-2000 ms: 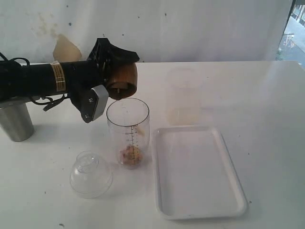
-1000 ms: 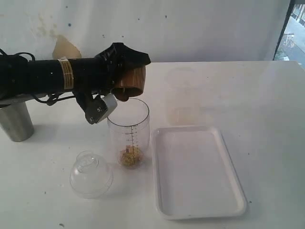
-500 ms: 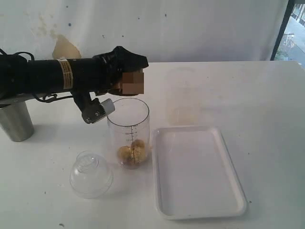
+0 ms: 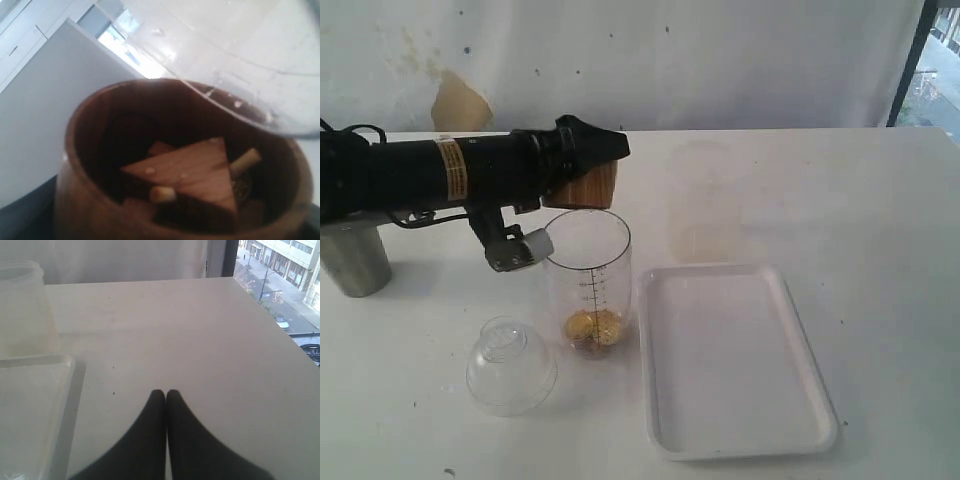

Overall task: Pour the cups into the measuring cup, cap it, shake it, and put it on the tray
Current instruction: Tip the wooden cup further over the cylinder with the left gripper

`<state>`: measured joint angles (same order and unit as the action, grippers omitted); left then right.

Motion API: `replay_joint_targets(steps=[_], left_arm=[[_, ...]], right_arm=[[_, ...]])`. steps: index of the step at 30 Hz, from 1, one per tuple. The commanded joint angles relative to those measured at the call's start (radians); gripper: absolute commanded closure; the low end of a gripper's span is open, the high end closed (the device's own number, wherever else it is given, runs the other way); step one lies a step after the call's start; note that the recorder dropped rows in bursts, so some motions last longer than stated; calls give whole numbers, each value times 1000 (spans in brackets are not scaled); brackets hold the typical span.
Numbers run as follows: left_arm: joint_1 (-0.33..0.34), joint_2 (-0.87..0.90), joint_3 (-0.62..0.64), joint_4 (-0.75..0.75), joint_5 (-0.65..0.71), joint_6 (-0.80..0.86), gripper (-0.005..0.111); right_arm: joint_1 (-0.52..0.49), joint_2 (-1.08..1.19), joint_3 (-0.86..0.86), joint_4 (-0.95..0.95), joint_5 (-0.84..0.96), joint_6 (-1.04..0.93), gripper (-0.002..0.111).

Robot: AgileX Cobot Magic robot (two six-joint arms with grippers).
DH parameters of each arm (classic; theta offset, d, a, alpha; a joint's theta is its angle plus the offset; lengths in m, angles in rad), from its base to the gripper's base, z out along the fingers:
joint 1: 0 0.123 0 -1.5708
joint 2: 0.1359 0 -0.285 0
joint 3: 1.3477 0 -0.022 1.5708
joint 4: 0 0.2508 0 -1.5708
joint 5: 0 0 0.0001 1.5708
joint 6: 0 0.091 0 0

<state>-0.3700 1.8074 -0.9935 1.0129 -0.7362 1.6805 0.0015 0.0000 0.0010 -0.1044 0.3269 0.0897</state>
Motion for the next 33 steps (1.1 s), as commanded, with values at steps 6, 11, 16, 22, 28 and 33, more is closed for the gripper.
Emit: replay_joint_targets(steps=[6, 11, 16, 22, 28, 33], left_arm=[[-2, -16, 5, -82, -64, 28, 107], [-2, -19, 4, -94, -103, 17, 107], [-4, -52, 6, -92, -127, -11, 107], [-4, -85, 67, -70, -130, 3, 107], [-4, -111, 104, -66, -128, 93, 107], [-22, -113, 121, -55, -125, 127, 107]], right_arm=[[0, 0, -1, 0, -10, 4, 108], [0, 0, -1, 0, -10, 4, 108], [0, 0, -1, 0, -10, 4, 108], [0, 0, -1, 0, -10, 4, 108], [0, 0, -1, 0, -10, 4, 108], [0, 0, -1, 0, -10, 4, 108]])
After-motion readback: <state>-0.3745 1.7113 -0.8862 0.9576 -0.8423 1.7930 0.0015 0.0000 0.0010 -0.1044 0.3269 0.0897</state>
